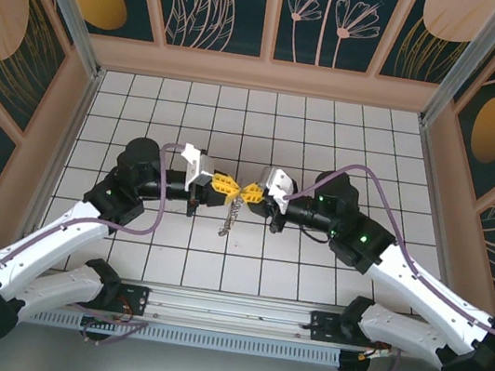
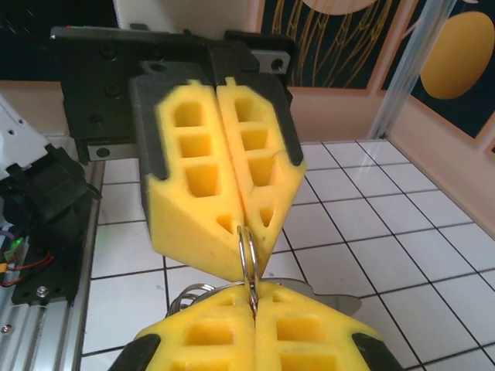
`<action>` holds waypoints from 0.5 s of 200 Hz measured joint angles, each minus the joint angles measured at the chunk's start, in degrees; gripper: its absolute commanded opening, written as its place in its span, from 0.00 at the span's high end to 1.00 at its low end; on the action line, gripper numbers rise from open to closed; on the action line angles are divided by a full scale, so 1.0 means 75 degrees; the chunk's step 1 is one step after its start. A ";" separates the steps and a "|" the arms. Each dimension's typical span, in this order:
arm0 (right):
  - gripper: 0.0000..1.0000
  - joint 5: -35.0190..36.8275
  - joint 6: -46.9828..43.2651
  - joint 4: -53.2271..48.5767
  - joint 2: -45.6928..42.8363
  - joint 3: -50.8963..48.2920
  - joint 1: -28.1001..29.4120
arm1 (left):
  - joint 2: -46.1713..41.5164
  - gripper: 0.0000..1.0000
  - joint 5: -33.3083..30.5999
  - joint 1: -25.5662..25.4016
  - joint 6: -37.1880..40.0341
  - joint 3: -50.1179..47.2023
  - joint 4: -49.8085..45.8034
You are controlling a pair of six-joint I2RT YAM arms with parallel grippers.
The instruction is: Put the keys on the keyring
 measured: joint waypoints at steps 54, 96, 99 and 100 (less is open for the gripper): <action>1.00 0.0740 -0.0423 -0.1224 0.0918 0.0807 0.0044 | 0.0452 0.81 -0.0883 -0.0020 0.1209 0.0819 -0.2189; 1.00 0.1067 -0.0618 -0.1746 0.1274 0.1099 0.0198 | 0.0597 0.92 -0.1192 -0.0026 0.1626 0.0930 -0.2710; 1.00 0.1072 -0.0629 -0.1769 0.1282 0.1099 0.0204 | 0.0606 0.95 -0.1192 -0.0026 0.1658 0.0930 -0.2719; 1.00 0.1075 -0.0629 -0.1772 0.1282 0.1099 0.0204 | 0.0615 0.96 -0.1195 -0.0026 0.1652 0.0930 -0.2728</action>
